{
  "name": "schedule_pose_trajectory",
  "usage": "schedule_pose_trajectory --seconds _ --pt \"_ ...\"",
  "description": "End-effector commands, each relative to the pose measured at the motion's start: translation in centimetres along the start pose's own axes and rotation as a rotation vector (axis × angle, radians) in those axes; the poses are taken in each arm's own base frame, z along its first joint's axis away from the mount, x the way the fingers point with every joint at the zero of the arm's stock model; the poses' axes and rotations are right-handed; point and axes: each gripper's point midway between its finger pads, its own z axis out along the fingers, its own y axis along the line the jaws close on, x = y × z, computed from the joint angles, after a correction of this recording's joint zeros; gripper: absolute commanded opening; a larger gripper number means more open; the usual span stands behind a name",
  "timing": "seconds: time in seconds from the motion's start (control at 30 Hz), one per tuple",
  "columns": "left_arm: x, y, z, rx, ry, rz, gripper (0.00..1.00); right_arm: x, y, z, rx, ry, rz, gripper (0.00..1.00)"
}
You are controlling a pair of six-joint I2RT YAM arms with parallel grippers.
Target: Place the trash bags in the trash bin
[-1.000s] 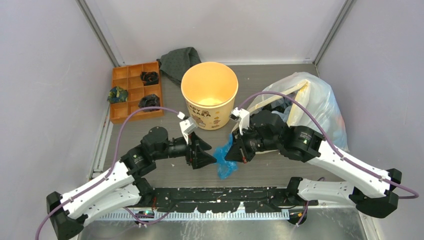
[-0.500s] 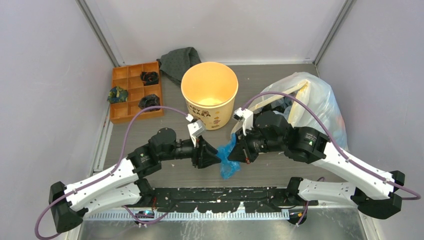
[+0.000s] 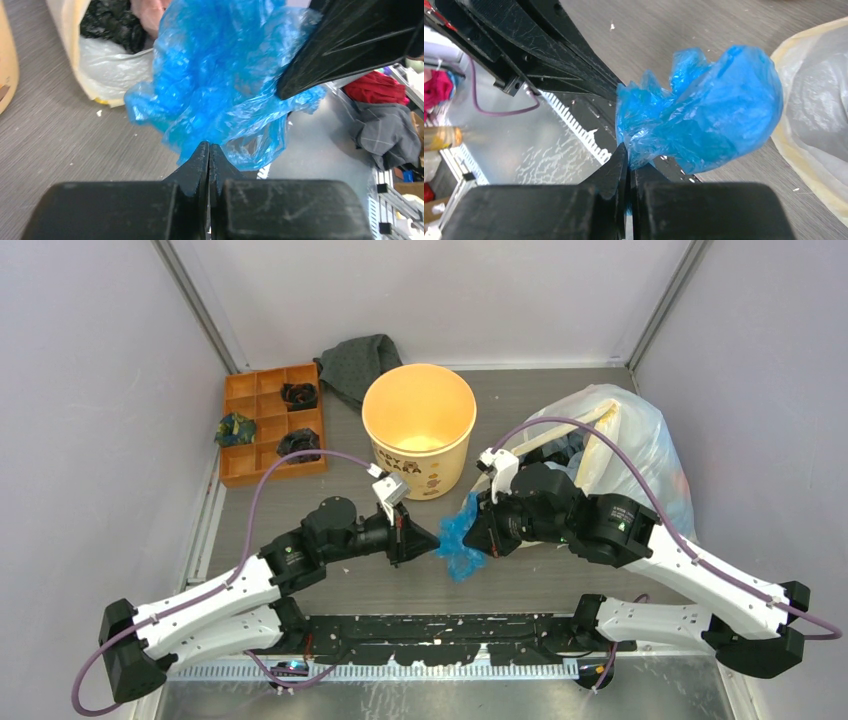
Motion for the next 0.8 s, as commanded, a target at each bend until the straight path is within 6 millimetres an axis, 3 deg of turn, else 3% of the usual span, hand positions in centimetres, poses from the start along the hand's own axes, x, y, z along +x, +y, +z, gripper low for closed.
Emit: schedule_pose_trajectory --seconds 0.0,0.13,0.17,0.23,0.37,0.43,0.63,0.77 --pt "0.3 1.5 0.1 -0.082 -0.004 -0.027 0.0 -0.8 -1.2 -0.3 0.073 -0.065 0.034 0.06" --pt "0.8 1.1 -0.1 -0.051 0.012 -0.007 0.01 -0.6 -1.5 -0.6 0.086 -0.065 0.04 0.01" --pt "0.8 0.7 0.0 -0.029 0.012 -0.003 0.06 -0.5 -1.5 -0.7 0.083 -0.057 0.035 0.01" --pt "1.0 0.1 -0.1 0.006 0.026 -0.001 0.42 -0.2 -1.0 -0.9 0.054 -0.043 0.022 0.01" --pt "0.3 -0.7 -0.1 0.052 0.002 0.058 0.96 0.3 0.6 -1.3 -0.034 -0.003 0.003 0.01" --pt "-0.1 -0.5 -0.2 0.035 -0.014 0.081 1.0 0.5 0.9 -1.5 -0.049 0.012 -0.003 0.01" --pt "-1.3 -0.2 -0.3 0.022 -0.084 0.154 1.0 0.8 2.0 -2.2 -0.107 0.04 -0.021 0.01" --pt "-1.3 -2.5 -0.1 0.13 -0.074 0.213 1.0 0.6 2.9 -2.9 -0.15 0.051 -0.034 0.01"
